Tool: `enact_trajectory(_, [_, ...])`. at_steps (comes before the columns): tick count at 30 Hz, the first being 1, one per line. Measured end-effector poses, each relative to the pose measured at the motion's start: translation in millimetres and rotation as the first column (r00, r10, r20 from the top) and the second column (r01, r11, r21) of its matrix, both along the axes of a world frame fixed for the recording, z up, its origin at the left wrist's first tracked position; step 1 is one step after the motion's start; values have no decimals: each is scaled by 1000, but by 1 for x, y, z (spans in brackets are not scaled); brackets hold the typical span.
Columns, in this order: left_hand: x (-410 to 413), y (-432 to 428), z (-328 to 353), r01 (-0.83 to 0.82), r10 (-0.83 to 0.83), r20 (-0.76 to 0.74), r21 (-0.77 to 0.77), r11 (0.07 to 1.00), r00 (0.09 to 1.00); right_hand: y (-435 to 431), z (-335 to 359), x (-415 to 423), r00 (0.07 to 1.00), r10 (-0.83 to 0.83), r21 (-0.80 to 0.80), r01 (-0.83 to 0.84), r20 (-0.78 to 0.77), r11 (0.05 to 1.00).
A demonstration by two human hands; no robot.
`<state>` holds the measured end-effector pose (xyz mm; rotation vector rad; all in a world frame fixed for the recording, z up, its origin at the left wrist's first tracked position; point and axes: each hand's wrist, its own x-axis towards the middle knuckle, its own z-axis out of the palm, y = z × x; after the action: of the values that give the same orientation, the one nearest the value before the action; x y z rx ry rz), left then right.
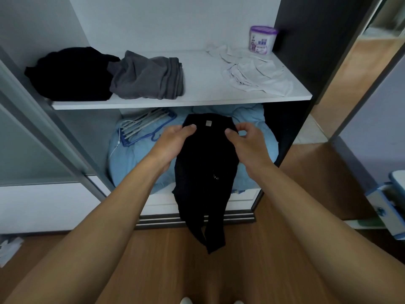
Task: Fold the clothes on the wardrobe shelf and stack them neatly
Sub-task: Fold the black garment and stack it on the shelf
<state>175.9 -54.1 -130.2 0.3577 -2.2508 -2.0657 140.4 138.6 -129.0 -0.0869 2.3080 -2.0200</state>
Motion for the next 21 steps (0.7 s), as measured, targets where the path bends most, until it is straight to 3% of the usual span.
enact_trajectory(6, [3,35,6,169,-169,-8,1,986,986,-23,4,24,985,175,-22,-174,10,984])
enact_trajectory(11, [7,34,7,204,-204,-18,28,979,979,-15,11,29,959,282,-67,-282,3,957])
enact_trajectory(14, [9,33,4,183,-177,-62,125,975,982,-9,14,29,937,351,-107,-349,-3,931])
enact_trajectory(21, [14,31,3,247,-238,-79,117,962,968,2,13,30,917,386,114,-375,-102,920])
